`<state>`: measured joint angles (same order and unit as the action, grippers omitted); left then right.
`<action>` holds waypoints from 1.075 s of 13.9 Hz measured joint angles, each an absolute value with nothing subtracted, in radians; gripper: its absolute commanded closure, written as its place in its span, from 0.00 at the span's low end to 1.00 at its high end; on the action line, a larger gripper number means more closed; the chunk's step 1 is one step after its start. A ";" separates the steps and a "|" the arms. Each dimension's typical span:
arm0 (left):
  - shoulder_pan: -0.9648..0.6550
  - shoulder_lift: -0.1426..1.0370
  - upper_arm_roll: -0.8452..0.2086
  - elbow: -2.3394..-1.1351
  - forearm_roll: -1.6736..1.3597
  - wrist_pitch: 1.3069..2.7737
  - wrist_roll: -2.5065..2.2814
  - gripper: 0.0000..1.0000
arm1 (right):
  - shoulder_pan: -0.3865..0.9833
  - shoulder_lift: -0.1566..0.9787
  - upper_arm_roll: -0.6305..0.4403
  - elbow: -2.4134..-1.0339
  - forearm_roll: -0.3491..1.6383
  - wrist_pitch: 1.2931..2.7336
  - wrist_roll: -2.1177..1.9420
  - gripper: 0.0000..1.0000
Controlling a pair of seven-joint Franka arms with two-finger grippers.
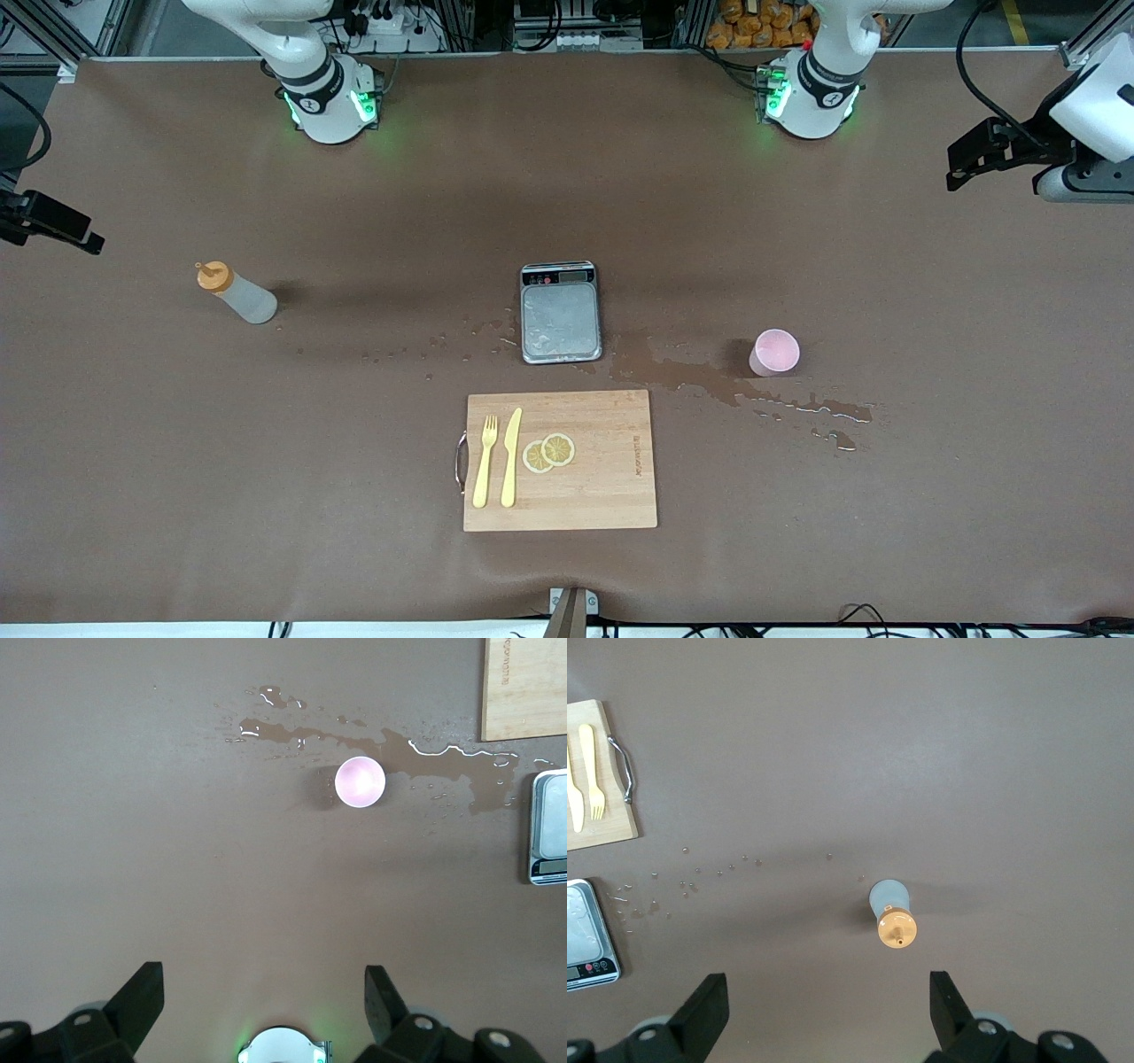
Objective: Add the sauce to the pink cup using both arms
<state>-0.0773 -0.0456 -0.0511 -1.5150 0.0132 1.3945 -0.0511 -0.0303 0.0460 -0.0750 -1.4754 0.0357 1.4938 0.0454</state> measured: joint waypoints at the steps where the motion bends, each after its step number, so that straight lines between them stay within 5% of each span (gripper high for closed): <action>1: -0.077 -0.046 -0.051 -1.515 0.013 1.395 -0.051 0.00 | -0.030 0.046 -0.075 -1.475 0.036 1.494 0.045 0.00; 15: -0.076 -0.045 -0.055 -1.498 0.013 1.394 -0.051 0.00 | -0.106 0.106 -0.079 -1.494 0.038 1.488 0.046 0.00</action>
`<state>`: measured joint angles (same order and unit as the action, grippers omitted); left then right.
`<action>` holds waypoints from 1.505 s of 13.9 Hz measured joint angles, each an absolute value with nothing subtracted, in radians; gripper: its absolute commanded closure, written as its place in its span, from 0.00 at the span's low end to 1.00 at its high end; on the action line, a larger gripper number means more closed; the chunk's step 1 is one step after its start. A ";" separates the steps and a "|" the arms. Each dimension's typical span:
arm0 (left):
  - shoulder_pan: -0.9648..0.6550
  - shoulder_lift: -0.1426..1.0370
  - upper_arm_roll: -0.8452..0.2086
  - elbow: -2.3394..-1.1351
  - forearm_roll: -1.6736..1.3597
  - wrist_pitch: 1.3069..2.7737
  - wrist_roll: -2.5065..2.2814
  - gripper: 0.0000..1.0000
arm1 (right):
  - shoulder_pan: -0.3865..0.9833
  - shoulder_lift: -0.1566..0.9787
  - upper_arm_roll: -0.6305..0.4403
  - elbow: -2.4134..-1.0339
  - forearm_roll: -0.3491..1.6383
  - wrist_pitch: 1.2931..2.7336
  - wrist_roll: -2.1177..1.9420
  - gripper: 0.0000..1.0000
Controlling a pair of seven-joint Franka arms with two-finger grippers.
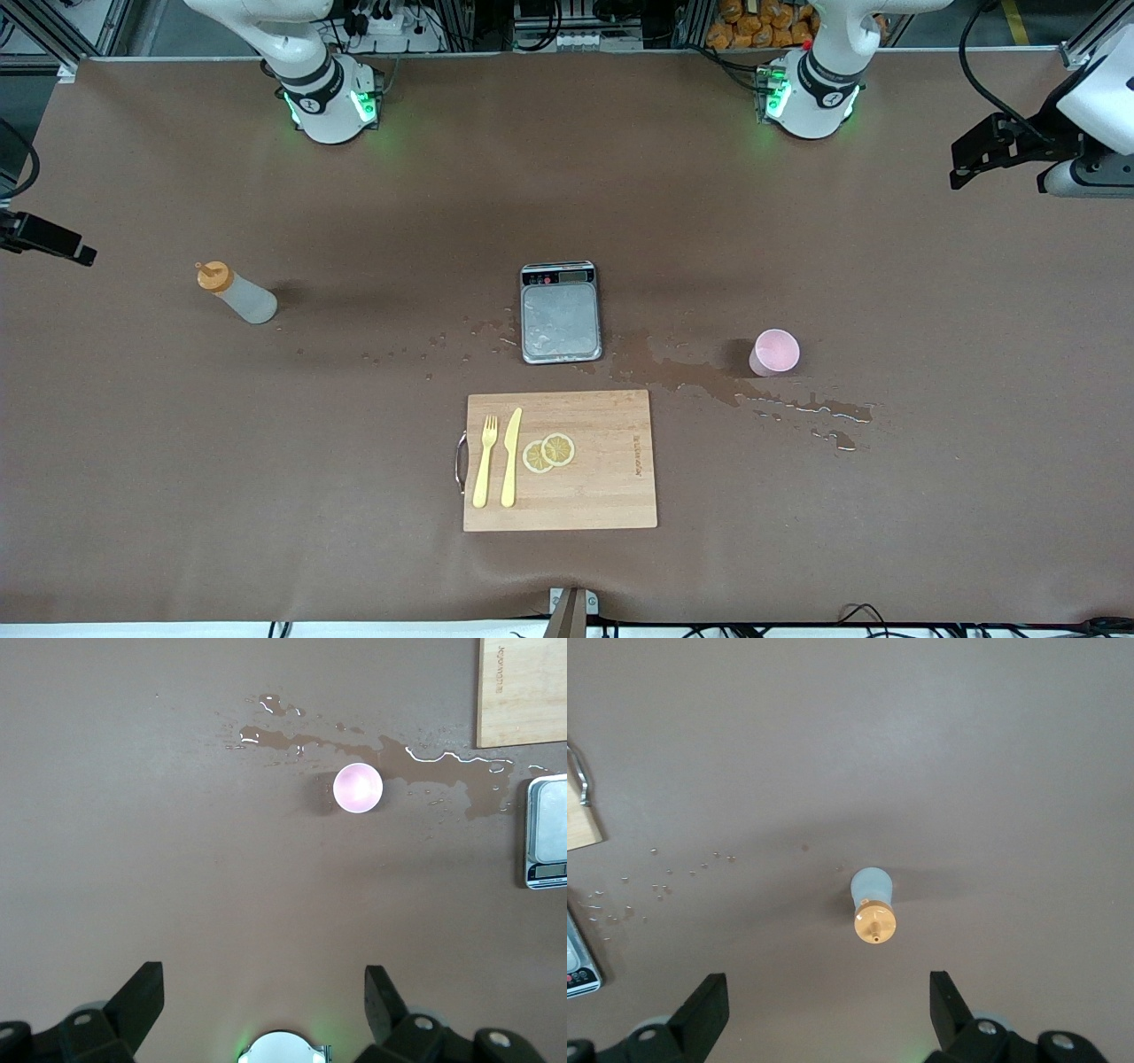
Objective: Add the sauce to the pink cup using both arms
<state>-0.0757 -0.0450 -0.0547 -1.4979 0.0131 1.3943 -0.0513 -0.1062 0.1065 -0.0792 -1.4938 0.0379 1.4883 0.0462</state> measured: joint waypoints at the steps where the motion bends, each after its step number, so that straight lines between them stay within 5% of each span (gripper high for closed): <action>1: -0.075 -0.045 -0.055 -1.498 0.013 1.394 -0.051 0.00 | -0.123 0.120 -0.080 -1.499 0.038 1.482 0.047 0.00; 10: -0.075 -0.018 -0.055 -1.611 0.012 1.448 -0.051 0.00 | -0.255 0.257 -0.094 -1.517 0.095 1.404 0.046 0.00; 15: -0.078 0.019 -0.060 -1.751 0.012 1.638 -0.051 0.00 | -0.366 0.371 -0.097 -1.518 0.214 1.397 0.044 0.00; 21: -0.087 0.171 -0.077 -1.770 0.011 1.796 -0.061 0.00 | -0.414 0.505 -0.120 -1.519 0.325 1.362 0.044 0.00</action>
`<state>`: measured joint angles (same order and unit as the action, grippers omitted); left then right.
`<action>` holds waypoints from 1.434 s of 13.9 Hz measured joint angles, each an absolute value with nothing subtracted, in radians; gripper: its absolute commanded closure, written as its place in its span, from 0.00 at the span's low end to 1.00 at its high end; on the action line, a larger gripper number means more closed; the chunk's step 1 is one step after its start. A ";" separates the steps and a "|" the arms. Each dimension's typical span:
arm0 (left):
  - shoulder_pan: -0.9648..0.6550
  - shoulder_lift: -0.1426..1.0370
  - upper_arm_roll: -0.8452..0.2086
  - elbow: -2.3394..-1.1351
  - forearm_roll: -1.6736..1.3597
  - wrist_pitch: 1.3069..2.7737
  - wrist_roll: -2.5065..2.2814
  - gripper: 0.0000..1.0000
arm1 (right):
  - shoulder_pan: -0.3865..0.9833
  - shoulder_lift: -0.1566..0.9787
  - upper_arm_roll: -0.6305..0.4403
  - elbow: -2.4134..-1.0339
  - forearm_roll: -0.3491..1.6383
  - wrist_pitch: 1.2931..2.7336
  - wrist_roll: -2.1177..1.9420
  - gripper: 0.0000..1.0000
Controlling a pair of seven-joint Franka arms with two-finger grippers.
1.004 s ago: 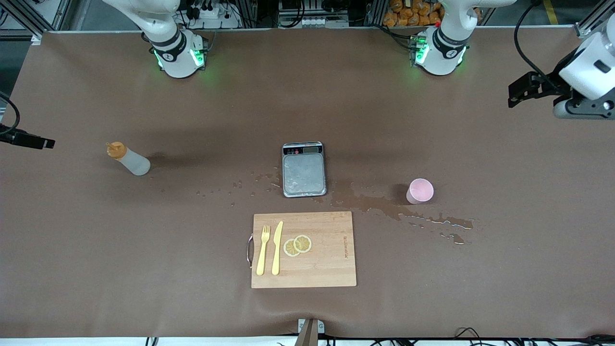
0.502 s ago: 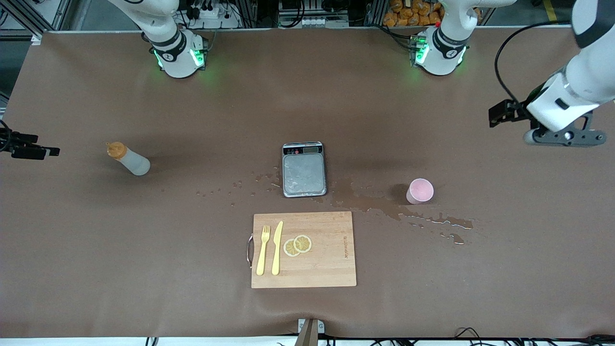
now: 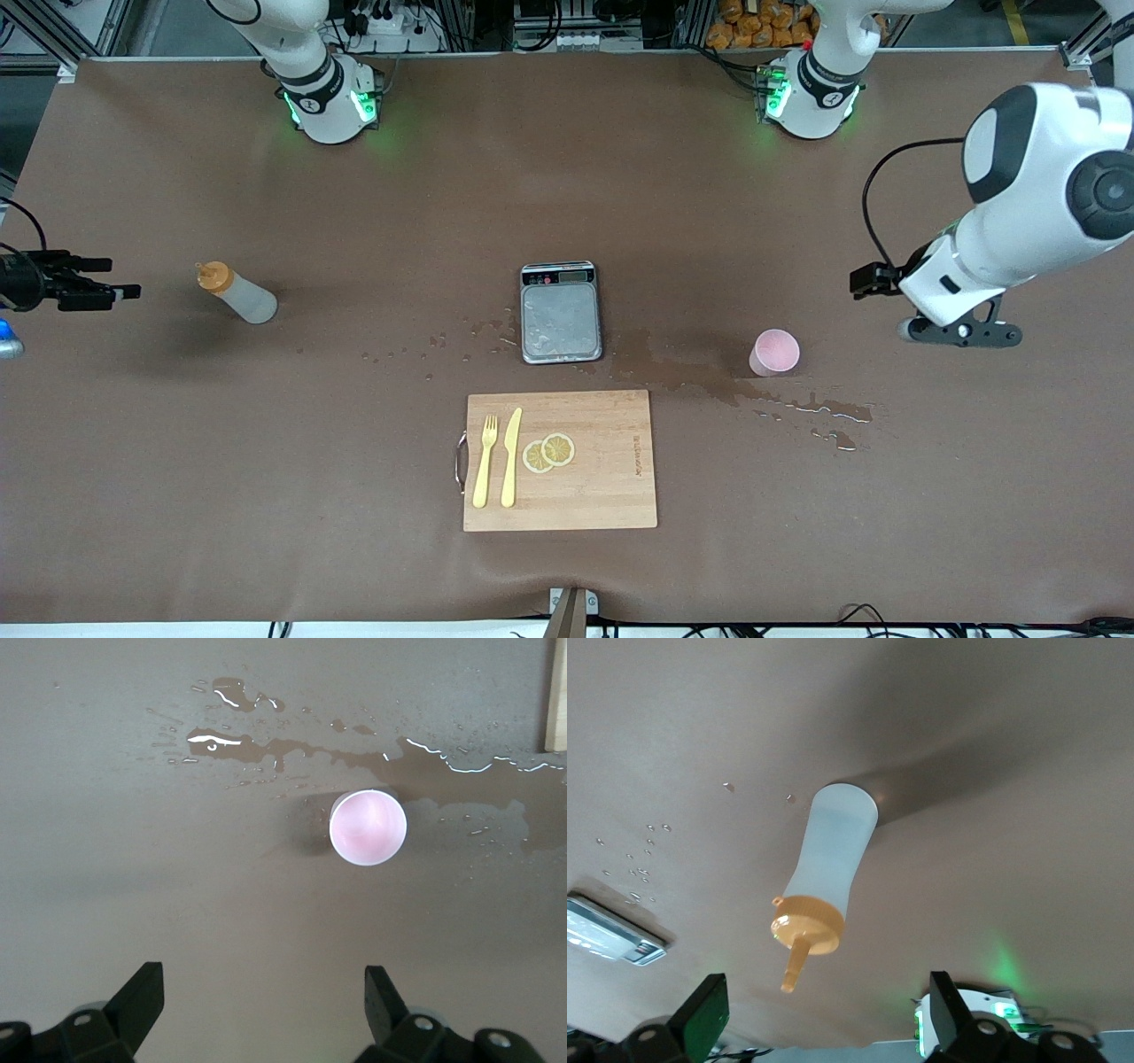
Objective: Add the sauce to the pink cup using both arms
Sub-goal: 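Reach the left gripper to the pink cup while the right gripper reaches the bottle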
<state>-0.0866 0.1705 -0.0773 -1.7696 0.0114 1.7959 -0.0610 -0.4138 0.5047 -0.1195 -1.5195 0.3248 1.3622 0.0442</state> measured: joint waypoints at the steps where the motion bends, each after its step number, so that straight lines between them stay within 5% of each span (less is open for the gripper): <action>1: -0.090 0.186 -0.078 -1.770 0.011 1.810 -0.061 0.00 | -0.429 0.530 -0.124 -1.519 0.340 1.361 0.035 0.00; 9: -0.109 0.282 -0.093 -1.902 0.011 2.068 -0.062 0.00 | -0.458 0.691 -0.166 -1.518 0.505 1.305 0.057 0.00; 20: -0.123 0.409 -0.102 -1.912 0.011 2.139 -0.062 0.00 | -0.478 0.870 -0.220 -1.484 0.670 1.212 0.286 0.00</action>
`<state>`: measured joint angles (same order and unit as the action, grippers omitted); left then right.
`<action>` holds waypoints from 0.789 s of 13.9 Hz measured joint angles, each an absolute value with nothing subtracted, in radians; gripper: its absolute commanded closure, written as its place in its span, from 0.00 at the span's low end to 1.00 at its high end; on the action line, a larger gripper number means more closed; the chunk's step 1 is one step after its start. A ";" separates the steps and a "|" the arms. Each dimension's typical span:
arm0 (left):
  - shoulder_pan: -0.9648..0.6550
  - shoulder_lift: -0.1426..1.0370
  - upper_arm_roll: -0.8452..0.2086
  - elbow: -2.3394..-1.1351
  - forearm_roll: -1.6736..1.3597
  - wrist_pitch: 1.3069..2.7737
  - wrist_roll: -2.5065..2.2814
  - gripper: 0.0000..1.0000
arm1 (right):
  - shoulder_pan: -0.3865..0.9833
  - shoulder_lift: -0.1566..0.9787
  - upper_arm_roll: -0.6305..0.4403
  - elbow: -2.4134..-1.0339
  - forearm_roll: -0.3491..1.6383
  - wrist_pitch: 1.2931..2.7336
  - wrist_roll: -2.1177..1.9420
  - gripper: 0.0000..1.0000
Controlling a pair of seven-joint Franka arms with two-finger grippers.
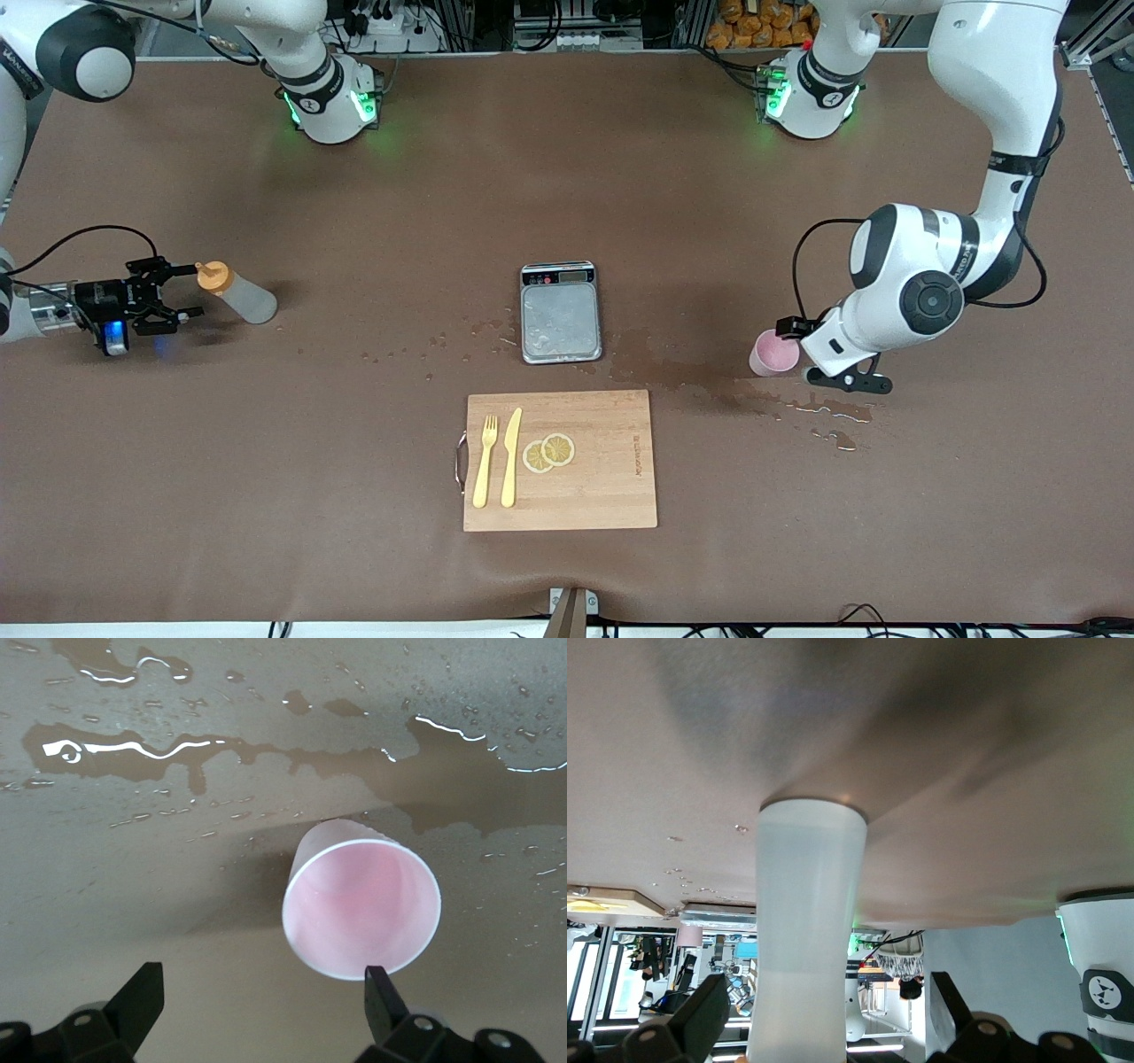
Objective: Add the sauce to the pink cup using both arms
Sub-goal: 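Reach the left gripper to the pink cup while the right gripper reaches the bottle, then grasp the pink cup with the left gripper while the right gripper grasps the bottle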
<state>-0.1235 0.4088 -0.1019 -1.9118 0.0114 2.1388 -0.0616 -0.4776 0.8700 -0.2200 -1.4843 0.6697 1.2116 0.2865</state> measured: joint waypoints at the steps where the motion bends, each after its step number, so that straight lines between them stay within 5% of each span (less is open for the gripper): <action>1: -0.128 0.417 -0.102 -1.911 0.011 2.145 -0.062 0.00 | -0.479 0.883 -0.220 -1.482 0.680 1.208 0.289 0.00; 8: -0.131 0.502 -0.101 -1.855 0.011 2.161 -0.062 0.03 | -0.486 0.952 -0.222 -1.476 0.730 1.173 0.291 0.00; 11: -0.131 0.531 -0.102 -1.838 0.011 2.161 -0.061 0.86 | -0.486 0.953 -0.219 -1.475 0.733 1.160 0.301 0.00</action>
